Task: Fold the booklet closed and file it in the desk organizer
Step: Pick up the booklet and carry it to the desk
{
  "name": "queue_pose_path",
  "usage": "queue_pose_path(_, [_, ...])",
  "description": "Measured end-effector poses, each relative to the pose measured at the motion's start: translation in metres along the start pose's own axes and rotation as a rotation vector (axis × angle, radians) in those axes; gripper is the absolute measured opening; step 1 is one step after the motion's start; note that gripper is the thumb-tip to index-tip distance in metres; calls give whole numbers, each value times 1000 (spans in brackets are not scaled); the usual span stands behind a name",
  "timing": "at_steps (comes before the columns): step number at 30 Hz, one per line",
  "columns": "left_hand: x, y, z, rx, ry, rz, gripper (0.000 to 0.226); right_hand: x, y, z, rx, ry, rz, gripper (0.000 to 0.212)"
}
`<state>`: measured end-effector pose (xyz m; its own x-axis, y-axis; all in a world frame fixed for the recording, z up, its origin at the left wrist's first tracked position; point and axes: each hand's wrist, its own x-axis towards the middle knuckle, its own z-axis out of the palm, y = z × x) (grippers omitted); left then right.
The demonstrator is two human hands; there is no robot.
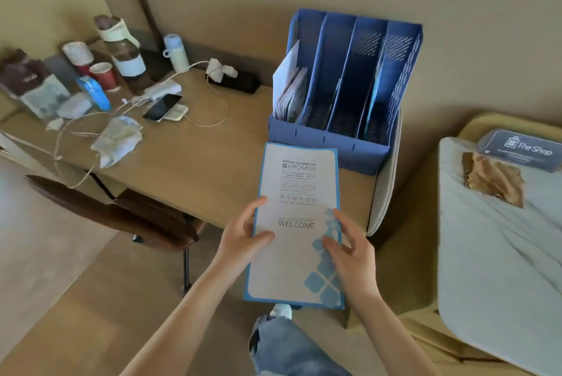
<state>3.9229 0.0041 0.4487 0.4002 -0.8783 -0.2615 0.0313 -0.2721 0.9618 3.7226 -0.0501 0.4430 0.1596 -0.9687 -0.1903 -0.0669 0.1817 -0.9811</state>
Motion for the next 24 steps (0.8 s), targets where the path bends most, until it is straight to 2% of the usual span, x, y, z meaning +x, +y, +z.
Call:
queue_pose_path(5, [74, -3, -14, 121, -77, -80, 63, 65, 8, 29, -85, -2, 63, 49])
queue_pose_path(11, [122, -7, -19, 146, -142, -81, 56, 89, 8, 42, -72, 81, 146, 49])
queue_pose_path(18, [168, 45, -19, 129, -285, 10, 52, 124, -27, 44, -21, 154, 50, 49])
queue_pose_path(24, [218, 117, -21, 152, -362, 194, 55, 172, -78, 46, 19, 205, -80, 53])
